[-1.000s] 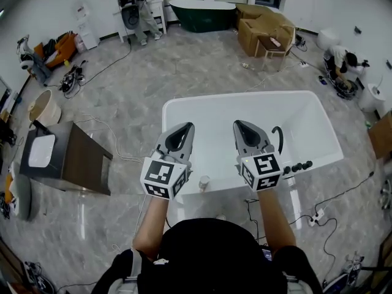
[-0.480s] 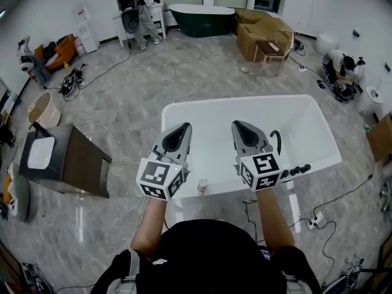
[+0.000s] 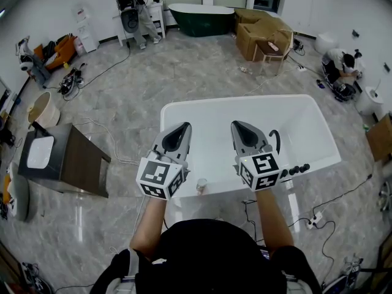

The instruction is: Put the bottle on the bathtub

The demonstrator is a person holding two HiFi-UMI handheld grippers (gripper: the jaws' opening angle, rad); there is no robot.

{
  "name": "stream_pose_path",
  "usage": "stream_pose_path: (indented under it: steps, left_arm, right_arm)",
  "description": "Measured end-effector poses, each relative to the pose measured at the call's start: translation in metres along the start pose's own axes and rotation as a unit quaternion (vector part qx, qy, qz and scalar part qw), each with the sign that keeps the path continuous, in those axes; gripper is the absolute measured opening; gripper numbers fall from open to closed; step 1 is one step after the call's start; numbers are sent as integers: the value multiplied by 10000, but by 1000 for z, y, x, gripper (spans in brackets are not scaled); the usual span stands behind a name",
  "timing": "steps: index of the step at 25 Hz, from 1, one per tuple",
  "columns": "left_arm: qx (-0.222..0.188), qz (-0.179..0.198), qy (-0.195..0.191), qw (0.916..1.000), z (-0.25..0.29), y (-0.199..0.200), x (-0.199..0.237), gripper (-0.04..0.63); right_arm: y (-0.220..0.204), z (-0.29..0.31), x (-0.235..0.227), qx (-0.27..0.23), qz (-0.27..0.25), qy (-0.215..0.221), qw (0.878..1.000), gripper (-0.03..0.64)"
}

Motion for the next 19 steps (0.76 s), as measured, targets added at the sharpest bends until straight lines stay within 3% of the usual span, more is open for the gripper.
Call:
stream_pose_path:
  steps: [19]
  left_arm:
    - [21, 117, 109, 9999, 4, -7, -2, 14]
  right_arm:
    - [-4, -3, -3, -10, 50, -16, 10000, 22]
Point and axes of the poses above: the fingertips, and each gripper's own axes: z forward along the fingers, x to its left, y out of its top, the point moved 1 cm from there along -z, backward along the fingers, and after that the axes turned 11 degrees about y, right-handed, at the moved point
